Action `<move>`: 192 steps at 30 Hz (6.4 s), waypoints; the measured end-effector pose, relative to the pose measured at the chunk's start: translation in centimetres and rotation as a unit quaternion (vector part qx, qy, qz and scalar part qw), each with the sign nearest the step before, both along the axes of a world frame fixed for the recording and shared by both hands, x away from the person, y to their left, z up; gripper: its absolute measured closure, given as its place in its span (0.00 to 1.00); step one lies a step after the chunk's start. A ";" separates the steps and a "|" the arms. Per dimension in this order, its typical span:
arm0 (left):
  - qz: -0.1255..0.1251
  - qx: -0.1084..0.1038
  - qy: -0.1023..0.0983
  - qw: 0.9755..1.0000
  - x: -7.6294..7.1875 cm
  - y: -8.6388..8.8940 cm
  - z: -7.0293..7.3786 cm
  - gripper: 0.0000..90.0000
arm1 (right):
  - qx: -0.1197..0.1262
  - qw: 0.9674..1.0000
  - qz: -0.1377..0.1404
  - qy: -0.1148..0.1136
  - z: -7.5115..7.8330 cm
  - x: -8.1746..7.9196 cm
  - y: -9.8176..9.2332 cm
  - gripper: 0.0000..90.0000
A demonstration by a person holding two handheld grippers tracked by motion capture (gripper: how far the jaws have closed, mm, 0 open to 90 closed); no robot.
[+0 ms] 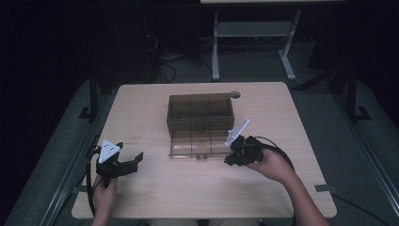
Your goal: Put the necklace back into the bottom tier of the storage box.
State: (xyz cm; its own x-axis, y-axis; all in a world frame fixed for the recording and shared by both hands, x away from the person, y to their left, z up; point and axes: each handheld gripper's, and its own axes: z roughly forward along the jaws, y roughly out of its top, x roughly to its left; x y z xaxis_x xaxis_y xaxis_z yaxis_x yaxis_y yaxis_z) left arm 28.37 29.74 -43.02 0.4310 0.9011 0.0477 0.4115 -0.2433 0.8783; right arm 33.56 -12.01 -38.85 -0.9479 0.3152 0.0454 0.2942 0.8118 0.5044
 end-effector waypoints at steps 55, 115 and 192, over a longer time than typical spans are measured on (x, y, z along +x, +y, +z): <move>-0.001 -0.007 0.001 1.000 0.1 0.0 -0.1 0.14 | -0.016 0.999 -0.034 0.024 -1.6 7.1 2.0 0.94; 0.000 -0.011 0.004 1.000 0.4 0.0 -0.2 0.15 | -0.033 0.997 -0.058 0.045 -5.1 9.4 2.1 0.92; -0.006 -0.005 0.002 1.000 0.2 -0.3 -0.1 0.15 | 0.005 0.998 -0.066 0.002 -1.4 6.1 -0.8 0.59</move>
State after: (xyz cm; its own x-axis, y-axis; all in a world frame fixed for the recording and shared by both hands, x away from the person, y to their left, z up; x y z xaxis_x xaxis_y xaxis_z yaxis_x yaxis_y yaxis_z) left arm 28.54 29.48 -43.16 0.4416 0.8965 0.0363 0.4127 -0.2389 0.8790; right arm 39.66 -12.79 -40.22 -0.8980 0.4367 0.0538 0.4005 0.7605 0.5111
